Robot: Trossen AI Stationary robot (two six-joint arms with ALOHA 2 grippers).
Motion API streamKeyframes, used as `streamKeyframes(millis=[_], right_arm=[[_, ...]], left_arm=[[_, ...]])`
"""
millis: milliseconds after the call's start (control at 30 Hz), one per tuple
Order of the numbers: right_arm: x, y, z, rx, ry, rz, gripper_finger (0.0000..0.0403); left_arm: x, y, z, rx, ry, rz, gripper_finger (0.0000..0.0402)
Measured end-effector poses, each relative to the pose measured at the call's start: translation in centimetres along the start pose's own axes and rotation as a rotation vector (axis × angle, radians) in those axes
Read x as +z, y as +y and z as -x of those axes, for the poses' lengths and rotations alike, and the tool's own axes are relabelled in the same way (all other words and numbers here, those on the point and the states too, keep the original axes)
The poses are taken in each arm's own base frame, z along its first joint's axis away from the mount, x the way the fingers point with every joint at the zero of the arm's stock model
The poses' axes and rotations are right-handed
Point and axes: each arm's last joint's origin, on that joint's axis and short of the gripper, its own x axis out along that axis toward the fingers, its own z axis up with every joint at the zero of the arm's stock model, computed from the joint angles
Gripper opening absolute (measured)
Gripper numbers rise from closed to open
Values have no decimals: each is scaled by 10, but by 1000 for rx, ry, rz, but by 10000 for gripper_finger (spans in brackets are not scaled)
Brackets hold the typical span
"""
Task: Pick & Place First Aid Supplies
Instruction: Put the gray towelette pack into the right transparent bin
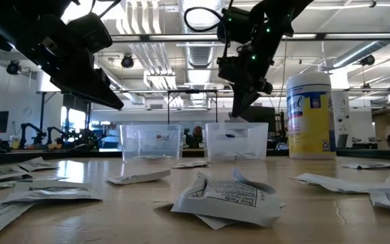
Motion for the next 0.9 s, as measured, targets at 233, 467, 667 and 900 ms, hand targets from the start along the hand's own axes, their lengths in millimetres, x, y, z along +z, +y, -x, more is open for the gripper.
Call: streamKeyframes(millis=[233, 467, 667, 900], right_arm=[[-2, 3, -12, -8, 23, 10, 9], [-1, 3, -12, -5, 14, 12, 27], [-1, 3, -12, -7, 11, 12, 72], [4, 2, -4, -1, -6, 27, 107]], left_arm=[[-1, 0, 0, 1, 6, -1, 99], [-1, 0, 0, 4, 13, -2, 99], [-1, 0, 0, -2, 16, -1, 99], [-2, 0, 0, -1, 18, -2, 99]])
